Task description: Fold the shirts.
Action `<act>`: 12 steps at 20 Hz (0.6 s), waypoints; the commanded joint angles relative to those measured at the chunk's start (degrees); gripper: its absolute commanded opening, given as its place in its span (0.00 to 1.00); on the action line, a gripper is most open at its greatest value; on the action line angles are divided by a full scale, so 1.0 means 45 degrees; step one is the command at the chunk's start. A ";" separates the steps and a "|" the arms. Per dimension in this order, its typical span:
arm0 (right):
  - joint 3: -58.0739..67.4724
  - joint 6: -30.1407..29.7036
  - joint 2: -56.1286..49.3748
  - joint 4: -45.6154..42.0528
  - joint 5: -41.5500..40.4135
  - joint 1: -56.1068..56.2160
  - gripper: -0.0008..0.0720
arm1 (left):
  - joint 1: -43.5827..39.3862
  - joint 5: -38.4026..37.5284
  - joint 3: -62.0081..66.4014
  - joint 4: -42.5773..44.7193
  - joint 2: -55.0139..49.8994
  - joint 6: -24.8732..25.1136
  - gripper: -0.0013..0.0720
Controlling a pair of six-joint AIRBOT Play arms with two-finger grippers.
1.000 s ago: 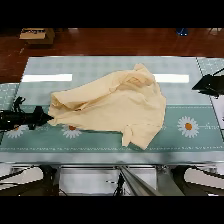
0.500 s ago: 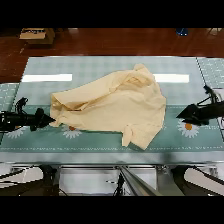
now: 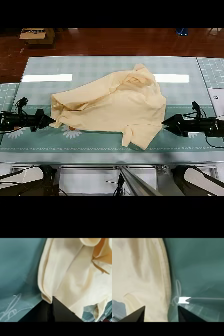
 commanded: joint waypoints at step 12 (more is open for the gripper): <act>0.4216 -0.0010 0.2691 0.2142 -0.0918 0.3429 0.07 | 0.0083 -0.0952 0.2890 -0.5591 0.3886 0.1705 0.04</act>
